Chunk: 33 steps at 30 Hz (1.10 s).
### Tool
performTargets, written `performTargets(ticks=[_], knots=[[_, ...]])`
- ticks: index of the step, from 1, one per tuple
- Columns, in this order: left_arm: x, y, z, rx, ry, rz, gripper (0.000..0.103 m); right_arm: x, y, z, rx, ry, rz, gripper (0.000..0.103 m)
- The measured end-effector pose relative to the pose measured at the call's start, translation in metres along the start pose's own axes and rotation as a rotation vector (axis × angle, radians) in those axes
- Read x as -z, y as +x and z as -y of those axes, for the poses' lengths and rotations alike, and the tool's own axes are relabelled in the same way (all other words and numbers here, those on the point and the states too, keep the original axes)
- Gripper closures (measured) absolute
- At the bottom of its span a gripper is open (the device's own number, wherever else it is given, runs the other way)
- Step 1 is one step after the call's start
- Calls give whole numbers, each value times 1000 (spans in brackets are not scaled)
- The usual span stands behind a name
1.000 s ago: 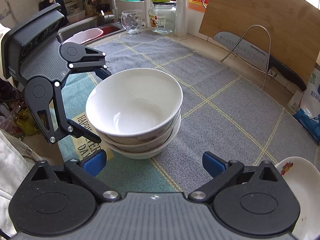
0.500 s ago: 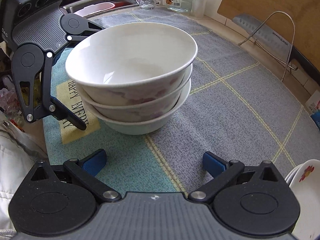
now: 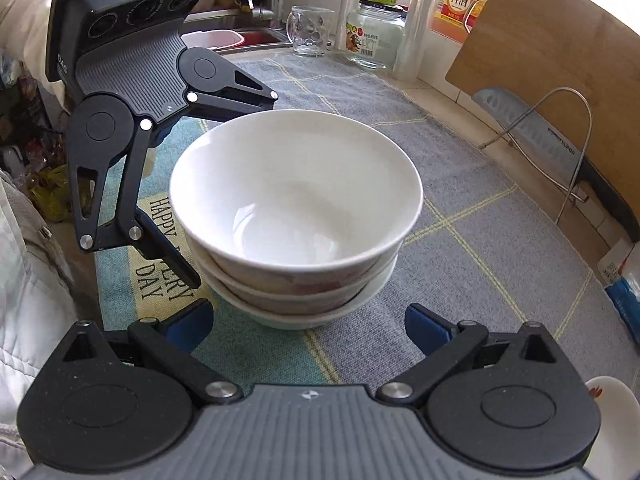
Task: Organize plates and bowls
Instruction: 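Grasp the three-bowl stack with the left gripper while the right gripper grasps its opposite rim, then lift the bowl stack with both grippers and carry it over the plate stack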
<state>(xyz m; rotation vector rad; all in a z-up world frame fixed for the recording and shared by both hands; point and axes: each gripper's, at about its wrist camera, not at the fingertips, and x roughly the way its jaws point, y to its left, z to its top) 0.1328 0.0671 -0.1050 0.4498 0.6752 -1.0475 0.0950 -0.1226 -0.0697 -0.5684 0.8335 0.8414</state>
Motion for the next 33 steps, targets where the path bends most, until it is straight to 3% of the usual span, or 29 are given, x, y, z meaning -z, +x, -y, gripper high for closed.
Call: performTargets(ticks=[7,11,15,33], knots=[[-6,0,-6,75,103,16,3,-6,4,-5,-37,-23,-24,5],[-9,4,-15,96,117,14,4,-9,2,0,-38,-2,-23,8],[-12,5,-18,140,121,11,13,-13,0,1,-41,13,-26,9],[-17,4,-20,212,147,1,15,-17,8,8,-85,31,-56,11]])
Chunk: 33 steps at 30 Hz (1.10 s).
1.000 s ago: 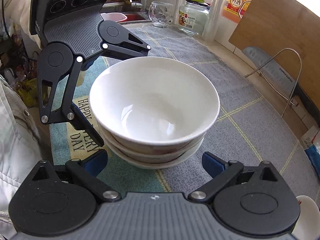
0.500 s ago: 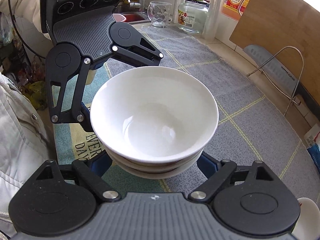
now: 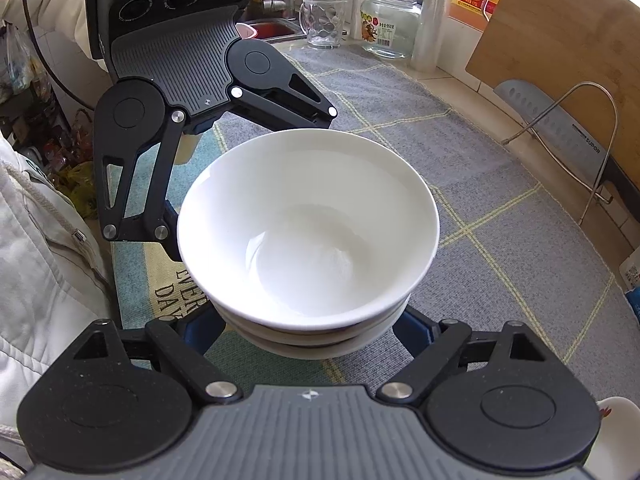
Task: Organize plates and bowls
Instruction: 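Lift the bowl stack with both grippers and carry it over the plate stack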
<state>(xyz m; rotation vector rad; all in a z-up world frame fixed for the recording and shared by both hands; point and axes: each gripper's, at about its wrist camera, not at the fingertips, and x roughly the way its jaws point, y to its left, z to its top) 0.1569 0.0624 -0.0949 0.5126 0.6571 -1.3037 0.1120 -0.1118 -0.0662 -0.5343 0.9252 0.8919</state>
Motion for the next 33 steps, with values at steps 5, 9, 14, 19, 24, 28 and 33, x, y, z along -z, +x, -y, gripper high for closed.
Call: performTargets(ticks=[5,9,14,19,24,28,33], knots=[[0,1,0,4,0,-3,15,-1,3,2,-12,10,-4,11],[-2,1,0,4,-4,-5,15,-1,2,1,-9,16,-8,11],[-6,0,0,11,-17,-14,15,-4,-1,-2,-2,3,-9,11],[-18,-2,2,0,-7,-14,15,-4,-13,2,0,3,-3,11],[-39,4,3,-15,22,-11,15,0,-32,13,24,-2,9,11],[-61,15,4,-22,51,-1,15,9,-51,26,59,-6,19,11],[-95,38,10,-21,91,11,15,27,-74,46,105,2,27,11]])
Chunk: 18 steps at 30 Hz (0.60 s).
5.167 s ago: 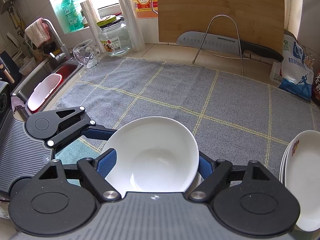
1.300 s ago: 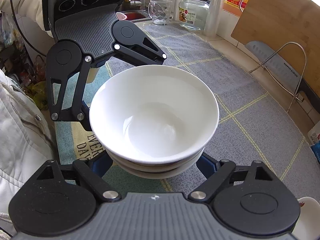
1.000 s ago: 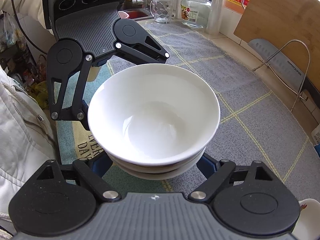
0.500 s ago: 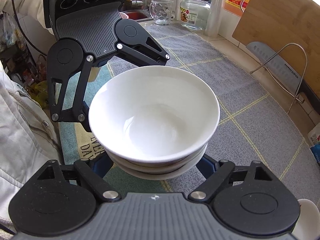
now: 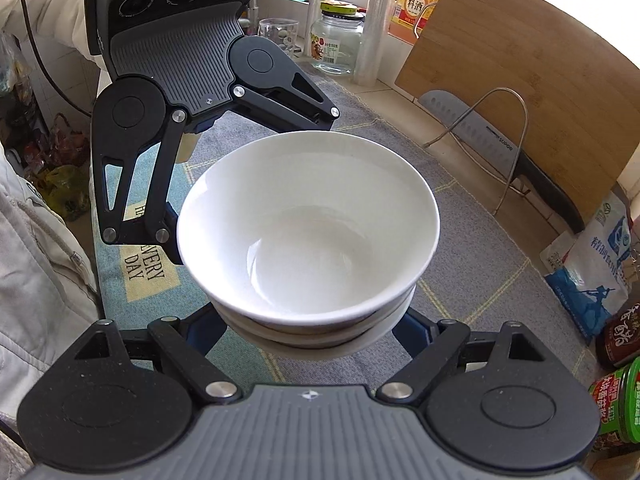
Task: Organize plates and bowls
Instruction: 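Lift the bowl stack with both grippers and carry it over the plate stack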
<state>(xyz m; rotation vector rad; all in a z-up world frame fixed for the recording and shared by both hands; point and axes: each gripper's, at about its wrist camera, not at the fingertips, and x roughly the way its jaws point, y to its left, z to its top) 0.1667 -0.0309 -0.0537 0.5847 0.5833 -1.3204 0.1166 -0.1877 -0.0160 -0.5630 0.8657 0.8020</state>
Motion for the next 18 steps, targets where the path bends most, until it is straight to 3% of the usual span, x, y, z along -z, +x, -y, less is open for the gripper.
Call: performTargets(ticks=[9,18], knots=[[-59,53,-1,32,78,28,15,48,-35,45,79,52,-5,11],[-90,104,-7,63,122,35,15,84,-43,85,132,115,-31,12]])
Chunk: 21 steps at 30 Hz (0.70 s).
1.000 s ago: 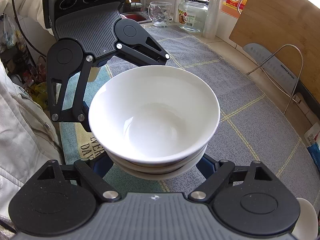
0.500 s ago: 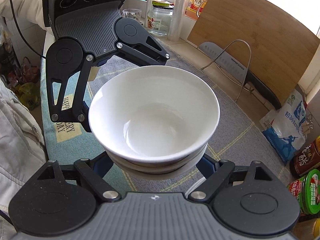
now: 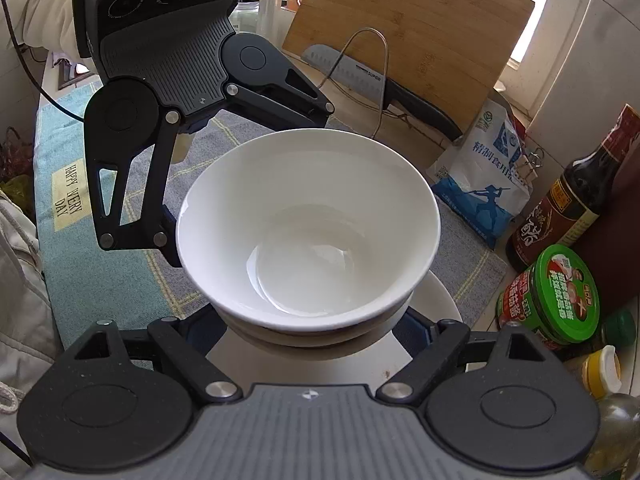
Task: Organize plates and bowls
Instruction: 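Lift the bowl stack with both grippers and carry it over the plate stack, then lower the bowl stack onto the plates and open both grippers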
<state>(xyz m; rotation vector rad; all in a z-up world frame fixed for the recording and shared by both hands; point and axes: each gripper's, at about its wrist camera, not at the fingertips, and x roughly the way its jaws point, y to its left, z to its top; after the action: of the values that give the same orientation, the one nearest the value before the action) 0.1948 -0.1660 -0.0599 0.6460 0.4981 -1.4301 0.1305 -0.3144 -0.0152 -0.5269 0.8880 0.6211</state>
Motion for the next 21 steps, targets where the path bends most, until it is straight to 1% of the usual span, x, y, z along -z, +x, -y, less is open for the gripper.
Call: performTargets(ticks=[4,9,17,21], knots=[[-2,20,-6,20,-10,-6,15,11,7,16,6,29,-20,12],[-3,33,-7,41,-25,-18,15,19,12,20,-8,53,-39,12],[-6,37,-11,56,-37,-22,15,23,14,23,-22,84,-42,12],[-6,36,-11,50,-42,-25,15,23,13,22,-11,84,-39,12]])
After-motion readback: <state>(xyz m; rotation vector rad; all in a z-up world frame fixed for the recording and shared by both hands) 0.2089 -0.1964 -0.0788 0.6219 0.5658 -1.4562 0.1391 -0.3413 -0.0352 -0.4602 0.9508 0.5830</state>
